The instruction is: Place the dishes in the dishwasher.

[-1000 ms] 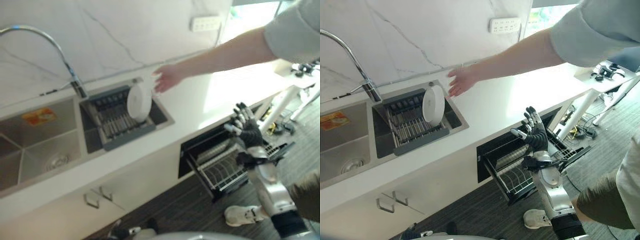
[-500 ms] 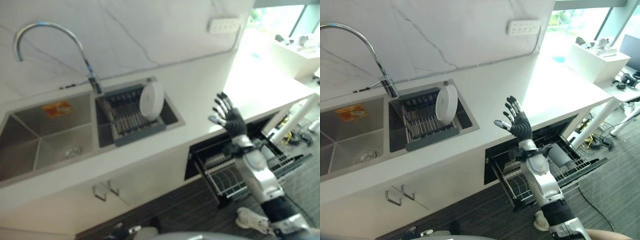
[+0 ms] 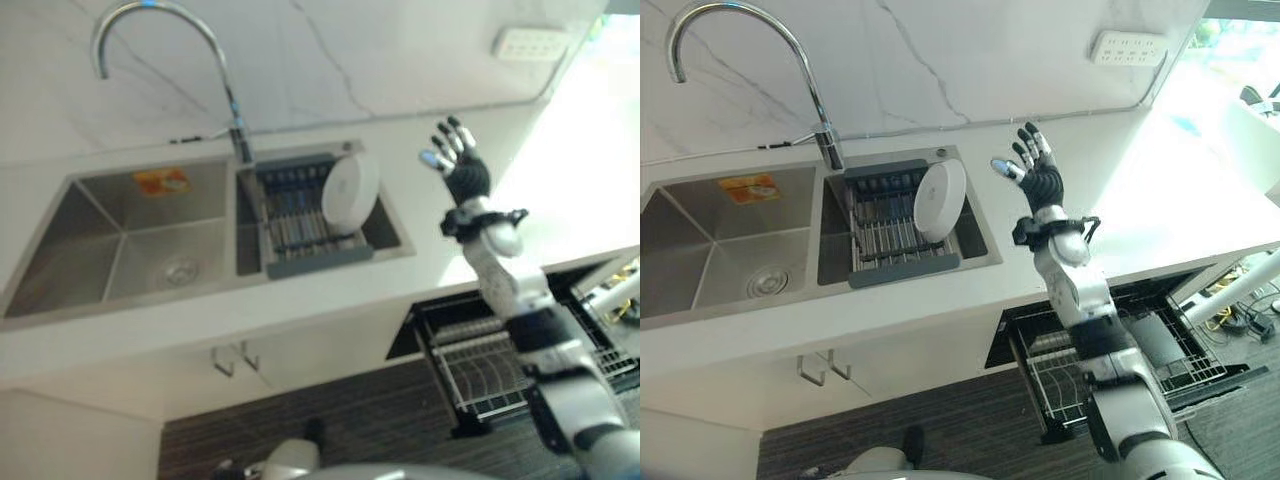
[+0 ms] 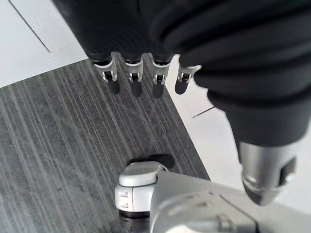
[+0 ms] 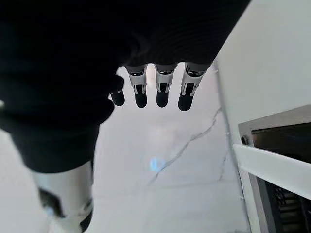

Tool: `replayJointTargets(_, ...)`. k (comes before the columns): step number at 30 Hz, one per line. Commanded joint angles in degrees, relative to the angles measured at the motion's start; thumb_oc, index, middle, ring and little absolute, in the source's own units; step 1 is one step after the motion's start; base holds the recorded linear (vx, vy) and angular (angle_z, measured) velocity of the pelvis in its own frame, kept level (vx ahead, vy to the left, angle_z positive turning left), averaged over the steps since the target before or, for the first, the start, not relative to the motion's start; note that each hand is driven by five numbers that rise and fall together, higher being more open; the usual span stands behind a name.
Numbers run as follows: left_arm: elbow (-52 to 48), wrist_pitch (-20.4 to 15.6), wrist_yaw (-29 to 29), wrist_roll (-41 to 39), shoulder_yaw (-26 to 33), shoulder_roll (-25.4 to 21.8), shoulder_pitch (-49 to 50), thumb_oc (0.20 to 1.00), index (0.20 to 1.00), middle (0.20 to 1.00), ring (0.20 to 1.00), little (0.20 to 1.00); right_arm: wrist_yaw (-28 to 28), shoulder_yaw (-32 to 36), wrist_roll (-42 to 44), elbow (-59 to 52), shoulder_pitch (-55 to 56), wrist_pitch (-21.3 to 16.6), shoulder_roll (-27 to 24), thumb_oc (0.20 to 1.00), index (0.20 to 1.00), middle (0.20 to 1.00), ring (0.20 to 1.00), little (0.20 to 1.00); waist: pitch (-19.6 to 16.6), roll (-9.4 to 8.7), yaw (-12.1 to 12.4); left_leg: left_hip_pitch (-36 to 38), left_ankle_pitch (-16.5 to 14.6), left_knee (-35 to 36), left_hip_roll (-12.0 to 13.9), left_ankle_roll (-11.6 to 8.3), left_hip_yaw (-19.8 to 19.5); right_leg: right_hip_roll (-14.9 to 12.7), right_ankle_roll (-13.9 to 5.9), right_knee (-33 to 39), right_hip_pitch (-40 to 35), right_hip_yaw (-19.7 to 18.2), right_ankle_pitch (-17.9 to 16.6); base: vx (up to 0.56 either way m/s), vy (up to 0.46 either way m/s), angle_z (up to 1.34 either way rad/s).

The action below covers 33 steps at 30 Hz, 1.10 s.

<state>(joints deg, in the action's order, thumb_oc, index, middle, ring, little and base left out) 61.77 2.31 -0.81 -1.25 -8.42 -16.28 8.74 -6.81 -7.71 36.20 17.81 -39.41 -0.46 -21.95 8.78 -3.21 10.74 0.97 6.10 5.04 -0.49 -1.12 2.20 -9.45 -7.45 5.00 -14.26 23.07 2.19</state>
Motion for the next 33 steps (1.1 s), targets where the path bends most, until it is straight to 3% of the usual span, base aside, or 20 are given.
replayJointTargets(1,2.02,-0.26,0.46,-0.22,-3.14,-0.77,-1.08,1.0,1.0,1.0,1.0,1.0,-0.54,0.05,1.77,0.17,-2.0,-2.13,-3.15,1.0,1.0,1.0,1.0,1.0,-2.55,4.19,2.49,3.84,-7.05,-1.72,3.67,-2.26,-1.07,1.92,2.39,-5.71,2.7,-0.39,4.19,0.09,0.005,0.18)
replayJointTargets(17,1.1,0.06,0.75,1.96,-5.15,-2.75,-0.71,1.0,1.0,1.0,1.0,1.0,-3.32,0.53,3.34,12.05,-9.98,-0.86,-5.66,1.0,1.0,1.0,1.0,1.0,-0.72,5.19,6.42,1.94,-5.52,-1.43,2.56,-2.05,-3.48,0.27,1.47,-6.69,1.87,1.95,4.41,0.06,0.006,0.13)
replayJointTargets(33,-1.49,0.29,0.46,2.42,-6.39,-2.95,-0.81,1.0,1.0,1.0,1.0,1.0,-4.31,0.92,3.79,15.34,-11.38,-1.25,-5.95,1.0,1.0,1.0,1.0,1.0,2.36,7.34,6.8,-1.11,-4.65,-3.57,1.75,-2.01,-4.99,-1.49,1.26,-9.25,3.99,1.56,4.4,0.0,0.004,0.05)
